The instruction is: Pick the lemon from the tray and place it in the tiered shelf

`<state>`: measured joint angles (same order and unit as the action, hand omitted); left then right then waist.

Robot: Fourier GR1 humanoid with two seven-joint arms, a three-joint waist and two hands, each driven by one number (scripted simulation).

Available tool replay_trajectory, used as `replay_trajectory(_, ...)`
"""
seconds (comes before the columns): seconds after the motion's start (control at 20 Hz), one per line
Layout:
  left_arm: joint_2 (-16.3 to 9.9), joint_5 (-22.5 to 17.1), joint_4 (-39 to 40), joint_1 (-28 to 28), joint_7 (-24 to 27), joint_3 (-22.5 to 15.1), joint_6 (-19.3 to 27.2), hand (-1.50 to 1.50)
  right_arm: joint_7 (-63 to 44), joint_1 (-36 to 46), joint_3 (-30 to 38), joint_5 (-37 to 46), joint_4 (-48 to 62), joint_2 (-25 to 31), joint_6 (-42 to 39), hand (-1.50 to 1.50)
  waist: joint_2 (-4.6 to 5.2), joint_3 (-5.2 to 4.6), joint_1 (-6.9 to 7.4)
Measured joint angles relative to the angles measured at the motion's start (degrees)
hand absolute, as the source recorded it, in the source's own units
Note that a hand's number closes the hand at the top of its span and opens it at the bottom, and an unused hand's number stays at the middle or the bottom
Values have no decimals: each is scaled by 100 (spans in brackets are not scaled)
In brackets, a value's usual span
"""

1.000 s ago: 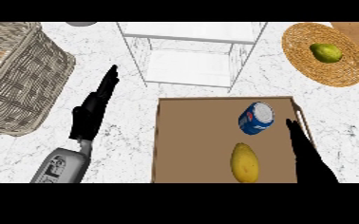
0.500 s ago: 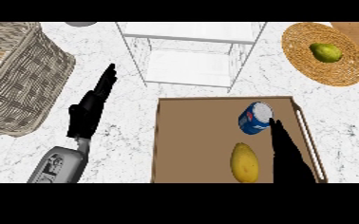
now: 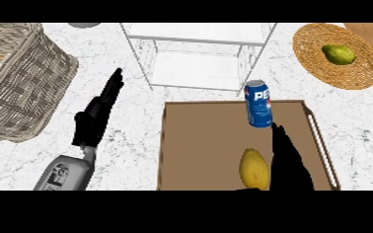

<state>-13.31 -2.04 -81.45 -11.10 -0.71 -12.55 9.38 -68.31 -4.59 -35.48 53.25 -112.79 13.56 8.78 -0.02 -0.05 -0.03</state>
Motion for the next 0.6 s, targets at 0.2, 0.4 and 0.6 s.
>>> replay_trajectory(0.2, -26, -31, 77, -36, 23, 133, -126, 0, 101, -127, 75, 136, 36, -263, -155, -150, 1, 2, -6)
replay_trajectory(0.4, 16, 36, -63, -29, -102, 163, -133, 0, 209, -225, 207, 198, 111, -474, -318, -150, -2, 3, -4)
replay_trajectory(0.6, 50, 100, 18, 58, 22, 214, -191, 0, 331, -377, 206, 232, 211, -608, -504, 150, -1, 3, -4)
